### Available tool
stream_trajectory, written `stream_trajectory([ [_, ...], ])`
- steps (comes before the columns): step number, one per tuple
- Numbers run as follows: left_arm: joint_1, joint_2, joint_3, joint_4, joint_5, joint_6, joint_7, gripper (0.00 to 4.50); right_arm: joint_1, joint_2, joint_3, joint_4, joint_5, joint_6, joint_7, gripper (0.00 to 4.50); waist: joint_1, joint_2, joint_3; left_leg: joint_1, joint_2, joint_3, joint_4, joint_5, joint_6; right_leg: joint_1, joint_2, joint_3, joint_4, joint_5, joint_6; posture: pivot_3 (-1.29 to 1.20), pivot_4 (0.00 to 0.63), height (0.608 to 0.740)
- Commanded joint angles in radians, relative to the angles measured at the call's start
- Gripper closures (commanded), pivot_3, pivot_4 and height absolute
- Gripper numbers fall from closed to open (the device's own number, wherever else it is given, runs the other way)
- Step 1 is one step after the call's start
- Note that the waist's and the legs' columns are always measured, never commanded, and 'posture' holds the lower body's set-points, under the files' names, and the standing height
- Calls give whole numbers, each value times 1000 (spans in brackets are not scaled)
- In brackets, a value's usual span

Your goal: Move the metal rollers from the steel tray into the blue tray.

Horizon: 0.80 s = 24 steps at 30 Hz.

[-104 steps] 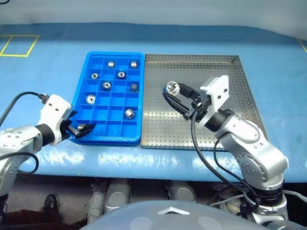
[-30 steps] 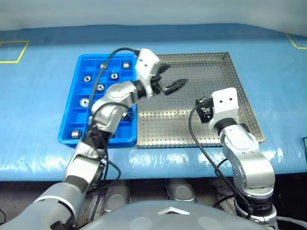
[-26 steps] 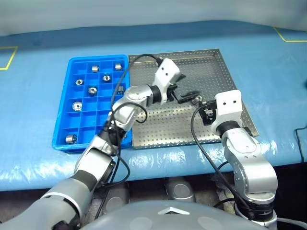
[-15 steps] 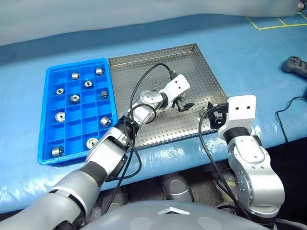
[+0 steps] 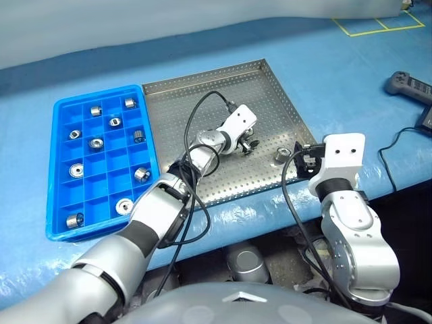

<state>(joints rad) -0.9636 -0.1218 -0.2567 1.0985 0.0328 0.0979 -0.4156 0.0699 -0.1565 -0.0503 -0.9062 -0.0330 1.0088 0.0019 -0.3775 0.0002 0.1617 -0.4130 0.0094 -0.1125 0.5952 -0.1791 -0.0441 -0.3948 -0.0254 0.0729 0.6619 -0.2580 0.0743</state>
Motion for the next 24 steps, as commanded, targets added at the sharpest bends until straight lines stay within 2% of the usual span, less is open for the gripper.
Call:
stream_trajectory([
  [1, -21, -33, 22, 8, 10, -17, 5, 1537, -2, 7, -8, -6, 1, -30, 1, 1143, -1, 0, 0, 0, 0, 0, 0, 0, 0, 0, 0, 0, 0, 0, 0, -420, 150, 740],
  [5, -21, -40, 37, 13, 11, -12, -2, 2766, 0, 11, -1, 2, 0, -37, 0, 1143, -2, 0, 0, 0, 0, 0, 0, 0, 0, 0, 0, 0, 0, 0, 0, -424, 150, 740],
  [11, -17, -37, 39, 1, 20, -22, -9, 2793, 5, 11, 5, 15, 6, -46, 10, 1143, -6, 0, 0, 0, 0, 0, 0, 0, 0, 0, 0, 0, 0, 0, 0, -417, 150, 740],
  [15, -23, -4, 146, -116, -90, 30, -52, 2793, 6, -2, 42, 30, 20, -56, 42, 1143, -8, 0, 0, 0, 0, 0, 0, 0, 0, 0, 0, 0, 0, 0, 0, -395, 150, 740],
  [19, 13, 101, 271, -368, -224, 190, -108, 2793, -4, -9, 75, 62, 28, -69, 65, 1143, -11, 0, 0, 0, 0, 0, 0, 0, 0, 0, 0, 0, 1, 0, 0, -348, 150, 740],
  [24, 169, 323, 289, -820, -225, 451, -99, 2793, -40, -14, 107, 104, 60, -90, 106, 1143, -3, 1, 0, 3, 3, 1, -2, 0, 0, 0, 2, 2, 4, 0, 0, -242, 150, 740],
])
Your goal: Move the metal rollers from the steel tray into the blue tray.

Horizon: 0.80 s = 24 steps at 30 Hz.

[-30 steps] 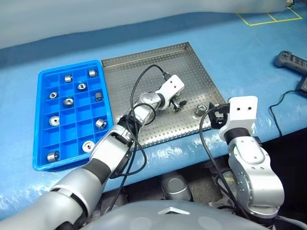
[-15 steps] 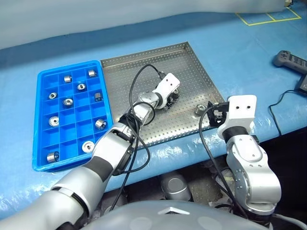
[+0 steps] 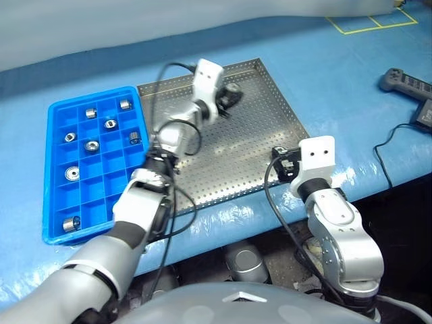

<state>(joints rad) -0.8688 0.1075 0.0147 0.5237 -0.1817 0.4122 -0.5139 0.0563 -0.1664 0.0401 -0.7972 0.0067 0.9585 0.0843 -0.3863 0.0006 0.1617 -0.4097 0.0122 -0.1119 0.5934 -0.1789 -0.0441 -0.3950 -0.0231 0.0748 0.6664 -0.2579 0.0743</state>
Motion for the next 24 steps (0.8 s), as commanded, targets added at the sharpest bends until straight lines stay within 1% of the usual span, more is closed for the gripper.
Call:
stream_trajectory([
  [1, 109, 144, 32, -339, -23, 207, -1, 2793, -35, -7, 25, 9, 24, -44, 32, 1143, 18, 0, 0, 0, 1, 0, 0, 0, 0, 0, 1, 0, 1, 0, 0, -224, 150, 740],
  [3, 176, 237, 69, -500, -24, 321, 22, 2793, -58, -13, 42, 44, 32, -54, 50, 1143, 48, 0, 1, 1, 1, -1, 0, 0, 0, -1, 1, 0, 2, 0, -1, -156, 150, 740],
  [7, 311, 393, 104, -738, 3, 463, 54, 2793, -114, -22, 78, 104, 48, -73, 83, 1143, 141, -1, 1, 0, 1, -2, 1, 0, -1, -1, 1, -2, 3, -1, -1, -78, 150, 740],
  [8, 346, 420, 113, -788, 3, 493, 60, 2793, -126, -24, 86, 117, 52, -77, 91, 1143, 159, -1, 1, 0, 1, -3, 1, 0, -1, -1, 1, -2, 3, -1, -2, -57, 150, 740],
  [10, 406, 449, 134, -858, 1, 541, 79, 2793, -146, -28, 100, 143, 57, -85, 105, 1143, 213, -1, 1, -1, 0, -3, 0, 0, -1, -1, 0, -2, 3, -1, -3, -28, 150, 740],
  [13, 475, 440, 173, -910, -19, 593, 105, 2793, -173, -36, 116, 175, 62, -97, 123, 1143, 282, -1, 1, -1, -1, -4, 1, 0, -1, 0, -2, -4, 1, -1, -3, 15, 150, 740],
  [16, 529, 426, 184, -952, -29, 629, 123, 2793, -189, -42, 125, 187, 68, -101, 135, 1143, 325, -2, 1, -1, -2, -4, 1, 1, -2, 0, -3, -6, 0, -1, -3, 28, 150, 740],
  [20, 560, 404, 183, -966, -42, 645, 143, 2793, -196, -47, 125, 192, 72, -100, 145, 1143, 349, -2, 1, -1, -2, -5, 1, 1, -2, 1, -3, -6, 0, -1, -3, 41, 150, 740],
  [24, 551, 373, 155, -942, -49, 628, 158, 2793, -198, -52, 130, 195, 71, -99, 145, 1143, 350, -2, 1, -1, -1, -5, 1, 1, -3, 1, -2, -6, 0, -1, -4, 31, 150, 740],
])
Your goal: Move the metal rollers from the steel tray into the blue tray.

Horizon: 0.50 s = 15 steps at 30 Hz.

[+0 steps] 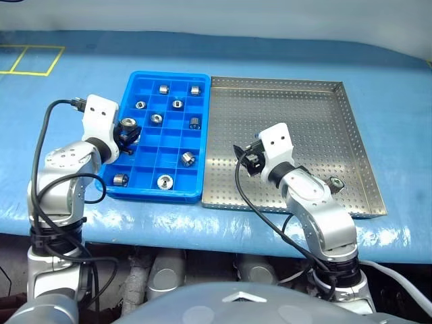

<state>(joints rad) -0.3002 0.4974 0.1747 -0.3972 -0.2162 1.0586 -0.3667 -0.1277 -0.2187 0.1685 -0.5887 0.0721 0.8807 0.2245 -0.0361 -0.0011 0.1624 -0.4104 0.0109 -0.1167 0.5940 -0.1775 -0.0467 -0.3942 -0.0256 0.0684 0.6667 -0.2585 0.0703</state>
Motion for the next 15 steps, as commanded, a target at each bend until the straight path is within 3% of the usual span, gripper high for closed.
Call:
stream_trajectory([
  [1, -25, -25, -9, -16, -17, -21, 12, 2793, -13, 0, 2, -15, 6, -21, 4, 1143, -1, 0, 0, 0, 0, 0, 0, 0, 0, 0, 0, 0, 0, 0, 0, 29, 150, 740],
  [8, -78, -61, -83, 68, -3, -51, 19, 2793, 3, -3, -9, -38, -1, -14, -16, 1143, -8, 0, 0, 0, 0, 0, 0, 0, 0, 0, 0, 0, 0, 0, 0, -25, 150, 740],
  [15, 5, 49, -67, -19, -42, -13, -57, 2793, 42, -7, -35, -74, -3, 1, -36, 1143, -38, 0, 0, 0, 0, 1, -1, 0, 0, -1, 0, 1, 0, 0, -1, -52, 150, 740],
])
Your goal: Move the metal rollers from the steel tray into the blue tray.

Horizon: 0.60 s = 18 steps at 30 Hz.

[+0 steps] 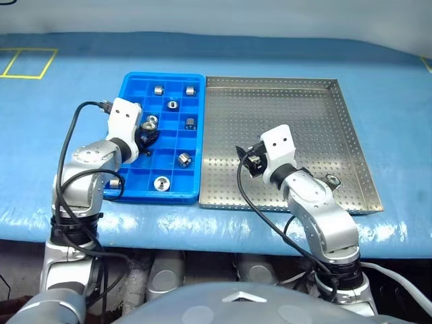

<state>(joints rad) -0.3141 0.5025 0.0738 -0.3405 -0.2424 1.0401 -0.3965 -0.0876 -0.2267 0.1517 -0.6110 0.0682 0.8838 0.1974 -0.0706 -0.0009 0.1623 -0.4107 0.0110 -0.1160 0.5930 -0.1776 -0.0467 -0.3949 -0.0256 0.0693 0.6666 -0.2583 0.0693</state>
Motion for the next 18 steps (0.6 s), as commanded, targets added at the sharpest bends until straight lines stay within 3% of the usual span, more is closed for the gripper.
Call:
stream_trajectory([
  [1, 33, 61, 30, -88, -22, 9, -38, 2793, 3, 2, -19, -51, 2, -2, -11, 1143, -6, 0, 0, 0, 0, 0, 0, 0, 0, 0, 0, 0, 0, 0, 0, -52, 150, 740],
  [14, 121, 89, 7, -113, -40, 21, -38, 2793, -16, 2, -27, -46, 3, -4, -20, 1143, -5, 0, 0, 0, 0, 0, 1, 0, 0, 0, 0, 0, 1, 0, 0, -48, 150, 740],
  [18, 133, 100, 6, -113, -44, 17, -45, 1548, -17, 3, -30, -45, 3, -4, -26, 1143, -6, 0, 0, 1, 0, 0, 1, 0, 0, 0, 0, 0, 1, 0, 0, -48, 150, 740],
])
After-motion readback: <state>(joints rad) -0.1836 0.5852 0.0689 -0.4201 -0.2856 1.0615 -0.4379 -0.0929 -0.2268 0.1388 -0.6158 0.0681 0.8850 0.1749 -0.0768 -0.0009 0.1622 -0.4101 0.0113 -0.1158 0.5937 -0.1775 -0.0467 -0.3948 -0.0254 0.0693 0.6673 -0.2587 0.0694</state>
